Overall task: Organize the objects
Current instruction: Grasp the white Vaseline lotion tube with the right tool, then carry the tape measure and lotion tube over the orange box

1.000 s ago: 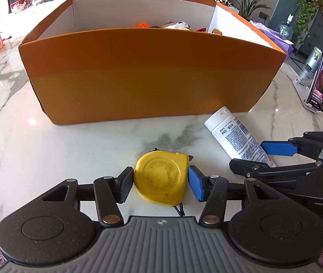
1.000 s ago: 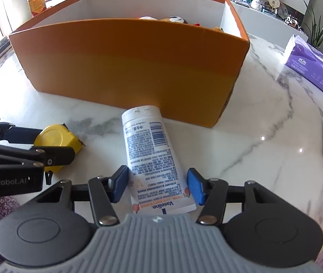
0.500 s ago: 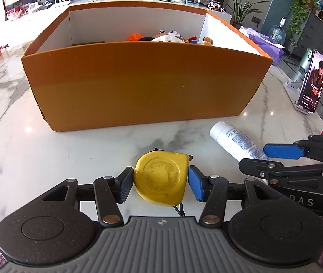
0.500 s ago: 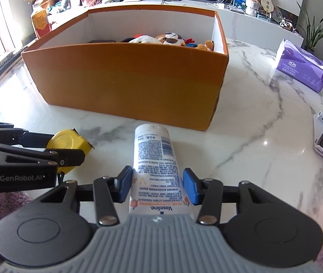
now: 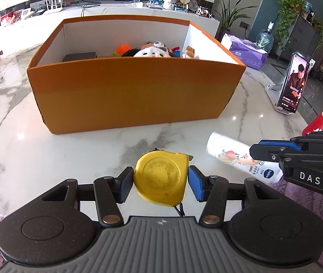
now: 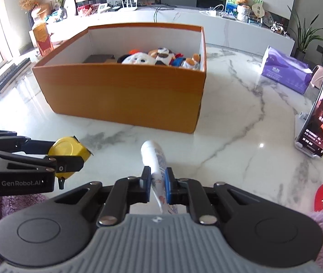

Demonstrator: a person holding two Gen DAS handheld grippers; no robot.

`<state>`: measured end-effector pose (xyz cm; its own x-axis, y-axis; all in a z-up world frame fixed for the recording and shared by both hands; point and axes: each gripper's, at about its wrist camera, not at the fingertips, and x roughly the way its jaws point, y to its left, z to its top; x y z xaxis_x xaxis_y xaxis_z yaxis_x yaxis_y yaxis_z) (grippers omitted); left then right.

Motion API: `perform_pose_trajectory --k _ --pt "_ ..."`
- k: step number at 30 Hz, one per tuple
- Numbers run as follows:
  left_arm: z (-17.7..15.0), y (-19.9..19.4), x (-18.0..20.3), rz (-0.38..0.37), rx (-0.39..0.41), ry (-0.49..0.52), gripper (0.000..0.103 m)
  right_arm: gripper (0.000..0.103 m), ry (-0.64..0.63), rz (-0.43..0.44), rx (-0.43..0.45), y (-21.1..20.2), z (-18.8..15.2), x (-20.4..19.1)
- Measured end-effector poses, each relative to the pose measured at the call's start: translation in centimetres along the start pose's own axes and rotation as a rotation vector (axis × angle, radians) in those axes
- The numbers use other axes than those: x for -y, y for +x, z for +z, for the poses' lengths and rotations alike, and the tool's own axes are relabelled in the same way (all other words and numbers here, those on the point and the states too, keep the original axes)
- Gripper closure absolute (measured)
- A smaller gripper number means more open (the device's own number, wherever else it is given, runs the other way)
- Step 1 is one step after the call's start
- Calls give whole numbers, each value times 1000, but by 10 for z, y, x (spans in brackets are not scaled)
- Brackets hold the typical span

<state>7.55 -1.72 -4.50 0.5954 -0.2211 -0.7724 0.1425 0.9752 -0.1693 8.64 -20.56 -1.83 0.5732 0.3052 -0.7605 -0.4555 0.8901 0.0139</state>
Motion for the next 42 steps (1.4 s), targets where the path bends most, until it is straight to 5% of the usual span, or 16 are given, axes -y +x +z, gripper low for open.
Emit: perform_pose_trajectory --k 16,28,42 --pt "33 -38 -6 -53 77 -28 42 96 28 105 84 -24 39 -1" --pt "104 -56 -35 -15 154 4 42 97 -55 224 232 -50 134 -7" --pt "166 17 -75 102 111 125 42 97 -166 266 283 62 249 -47"
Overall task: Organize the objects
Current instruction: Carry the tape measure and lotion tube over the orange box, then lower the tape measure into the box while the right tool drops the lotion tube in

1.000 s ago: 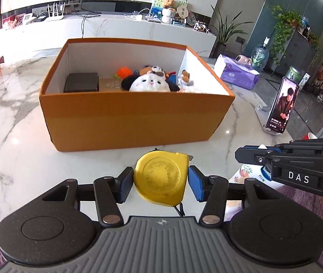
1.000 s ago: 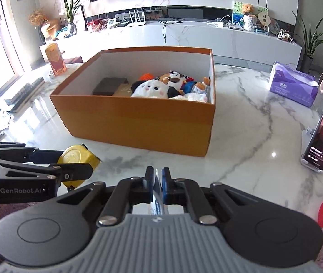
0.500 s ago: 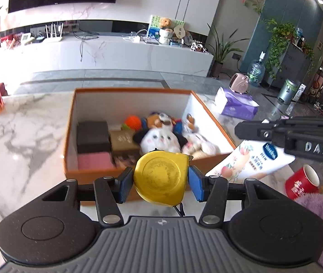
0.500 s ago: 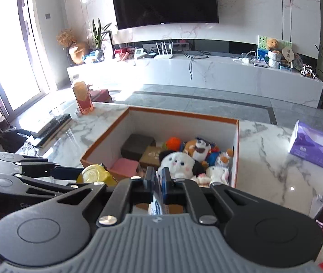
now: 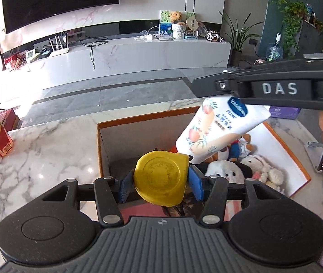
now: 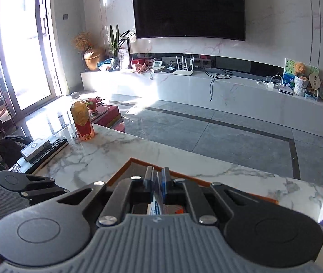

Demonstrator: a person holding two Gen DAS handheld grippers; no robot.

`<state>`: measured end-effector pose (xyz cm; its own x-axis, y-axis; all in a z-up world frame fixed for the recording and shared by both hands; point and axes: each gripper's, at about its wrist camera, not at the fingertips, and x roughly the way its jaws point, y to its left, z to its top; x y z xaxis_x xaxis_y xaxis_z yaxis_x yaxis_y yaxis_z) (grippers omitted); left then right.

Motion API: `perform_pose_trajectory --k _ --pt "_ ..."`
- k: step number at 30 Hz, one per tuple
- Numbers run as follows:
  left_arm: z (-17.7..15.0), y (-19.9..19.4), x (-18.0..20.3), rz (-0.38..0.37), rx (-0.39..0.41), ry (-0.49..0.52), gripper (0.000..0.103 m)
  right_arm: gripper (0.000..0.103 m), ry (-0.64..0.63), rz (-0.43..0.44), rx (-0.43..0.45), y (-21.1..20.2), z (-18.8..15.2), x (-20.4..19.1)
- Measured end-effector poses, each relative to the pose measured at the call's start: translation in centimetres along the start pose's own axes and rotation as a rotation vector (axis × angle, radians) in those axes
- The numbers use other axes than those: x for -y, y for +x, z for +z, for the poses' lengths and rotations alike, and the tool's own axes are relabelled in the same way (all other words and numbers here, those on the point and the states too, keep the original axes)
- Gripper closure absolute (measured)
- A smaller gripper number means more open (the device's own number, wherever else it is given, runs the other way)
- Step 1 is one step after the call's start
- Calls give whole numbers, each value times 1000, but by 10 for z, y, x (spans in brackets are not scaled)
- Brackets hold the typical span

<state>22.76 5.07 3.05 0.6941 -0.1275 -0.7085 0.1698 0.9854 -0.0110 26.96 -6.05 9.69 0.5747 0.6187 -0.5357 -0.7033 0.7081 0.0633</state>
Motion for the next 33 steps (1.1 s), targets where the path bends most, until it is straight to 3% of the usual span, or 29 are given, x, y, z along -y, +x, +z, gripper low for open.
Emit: perform_pose_trajectory --k 10,27,30,32,33 --pt "1 26 0 20 -33 88 42 97 -125 43 -66 86 -14 4" --pt "-3 44 -1 31 -97 144 42 96 -166 6 -153 129 -31 1" --pt "-4 46 1 30 -110 159 42 87 -149 -2 -127 122 -27 4" --pt "-5 46 2 30 -122 170 42 72 -139 -6 -108 114 -24 6" --pt "-5 48 3 27 -133 180 42 71 -135 -8 -101 110 -23 6"
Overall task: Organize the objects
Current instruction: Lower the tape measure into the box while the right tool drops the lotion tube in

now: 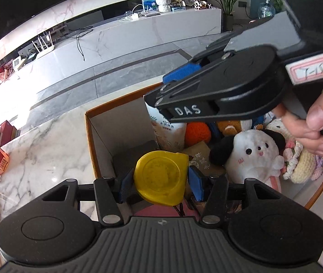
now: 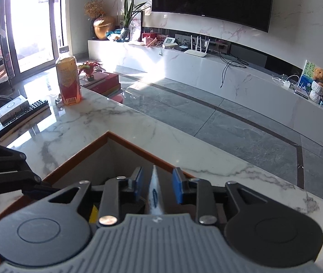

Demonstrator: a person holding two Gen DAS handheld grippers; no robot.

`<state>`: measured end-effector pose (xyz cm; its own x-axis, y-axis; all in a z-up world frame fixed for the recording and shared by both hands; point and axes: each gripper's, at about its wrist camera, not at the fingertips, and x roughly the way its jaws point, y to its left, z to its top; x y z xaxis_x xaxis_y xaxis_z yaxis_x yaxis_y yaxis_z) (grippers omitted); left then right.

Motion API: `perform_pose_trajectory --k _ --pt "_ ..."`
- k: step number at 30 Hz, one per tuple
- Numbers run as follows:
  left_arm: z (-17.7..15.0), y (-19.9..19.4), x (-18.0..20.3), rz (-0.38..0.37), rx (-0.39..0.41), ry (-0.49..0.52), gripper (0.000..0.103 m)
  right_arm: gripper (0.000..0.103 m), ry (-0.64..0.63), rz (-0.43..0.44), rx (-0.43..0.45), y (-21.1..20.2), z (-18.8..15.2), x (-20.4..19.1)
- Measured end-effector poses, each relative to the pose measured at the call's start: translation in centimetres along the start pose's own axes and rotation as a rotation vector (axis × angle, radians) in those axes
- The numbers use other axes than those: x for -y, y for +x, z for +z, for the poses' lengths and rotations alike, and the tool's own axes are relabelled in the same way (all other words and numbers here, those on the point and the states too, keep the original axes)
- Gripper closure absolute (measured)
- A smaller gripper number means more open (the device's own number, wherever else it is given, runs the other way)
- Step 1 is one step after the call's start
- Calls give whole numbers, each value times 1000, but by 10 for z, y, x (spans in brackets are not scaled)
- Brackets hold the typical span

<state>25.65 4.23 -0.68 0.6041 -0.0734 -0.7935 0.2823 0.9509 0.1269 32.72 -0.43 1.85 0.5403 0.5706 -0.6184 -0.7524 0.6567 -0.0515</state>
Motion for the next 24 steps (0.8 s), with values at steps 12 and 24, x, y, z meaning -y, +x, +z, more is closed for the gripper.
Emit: perform_pose_trajectory --k 12,24 --pt "-4 3 9 -147 -120 -20 42 65 135 -59 -125 -56 -28 14" --pt "-7 27 27 -167 -223 -139 42 58 238 -164 -151 -101 -85 9"
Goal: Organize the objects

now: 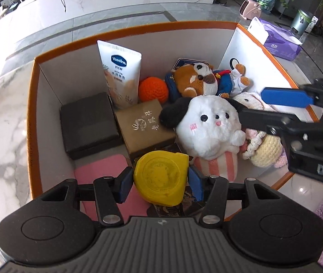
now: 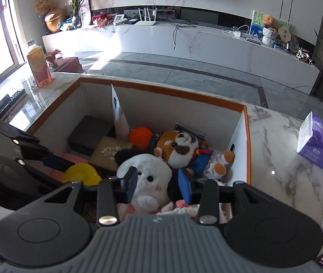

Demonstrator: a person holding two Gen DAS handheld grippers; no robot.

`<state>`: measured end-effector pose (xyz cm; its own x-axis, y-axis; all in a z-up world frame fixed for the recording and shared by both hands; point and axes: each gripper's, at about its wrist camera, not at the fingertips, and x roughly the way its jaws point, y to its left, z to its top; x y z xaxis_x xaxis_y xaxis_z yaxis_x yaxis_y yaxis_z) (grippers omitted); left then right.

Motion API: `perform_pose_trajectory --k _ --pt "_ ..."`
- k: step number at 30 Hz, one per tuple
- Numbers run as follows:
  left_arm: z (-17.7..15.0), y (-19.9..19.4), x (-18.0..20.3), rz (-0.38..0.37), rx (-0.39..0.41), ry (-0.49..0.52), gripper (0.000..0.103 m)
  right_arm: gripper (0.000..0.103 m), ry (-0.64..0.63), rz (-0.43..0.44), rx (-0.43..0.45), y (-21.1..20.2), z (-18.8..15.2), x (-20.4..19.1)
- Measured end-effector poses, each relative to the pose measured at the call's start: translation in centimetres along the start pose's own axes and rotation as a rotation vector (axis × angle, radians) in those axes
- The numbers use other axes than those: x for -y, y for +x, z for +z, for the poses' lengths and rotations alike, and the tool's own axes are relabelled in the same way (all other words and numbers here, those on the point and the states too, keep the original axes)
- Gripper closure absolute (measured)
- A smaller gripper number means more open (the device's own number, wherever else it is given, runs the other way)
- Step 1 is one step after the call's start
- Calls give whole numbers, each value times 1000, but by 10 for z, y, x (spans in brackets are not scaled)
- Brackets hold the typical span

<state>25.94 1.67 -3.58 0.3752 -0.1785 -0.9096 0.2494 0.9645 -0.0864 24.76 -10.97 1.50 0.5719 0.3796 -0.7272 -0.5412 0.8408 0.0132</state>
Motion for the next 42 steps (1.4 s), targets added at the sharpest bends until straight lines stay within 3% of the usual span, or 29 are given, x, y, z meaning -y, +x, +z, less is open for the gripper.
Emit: perform_pose_trajectory --k 12,15,18,20,24,32,37,42 --pt "-3 17 -3 8 -66 -119 41 55 41 -18 9 -16 -13 6" --pt "-5 16 -3 10 -49 -132 40 53 54 -20 14 -22 -15 9" --pt "-6 8 -1 -4 -15 -138 29 52 66 -25 16 -27 -18 11" --pt "-7 0 1 -1 11 -138 28 50 74 -27 13 -31 -19 12" --pt "-11 -28 5 41 104 -149 27 40 87 -35 24 -43 -21 12" --pt "-42 -105 33 180 433 -117 27 23 113 -52 92 -86 -26 5" --pt "-69 -138 53 253 601 -120 18 16 111 -74 163 -121 -36 -7" --pt "-95 -160 68 329 701 -138 10 12 122 -94 244 -154 -49 -19"
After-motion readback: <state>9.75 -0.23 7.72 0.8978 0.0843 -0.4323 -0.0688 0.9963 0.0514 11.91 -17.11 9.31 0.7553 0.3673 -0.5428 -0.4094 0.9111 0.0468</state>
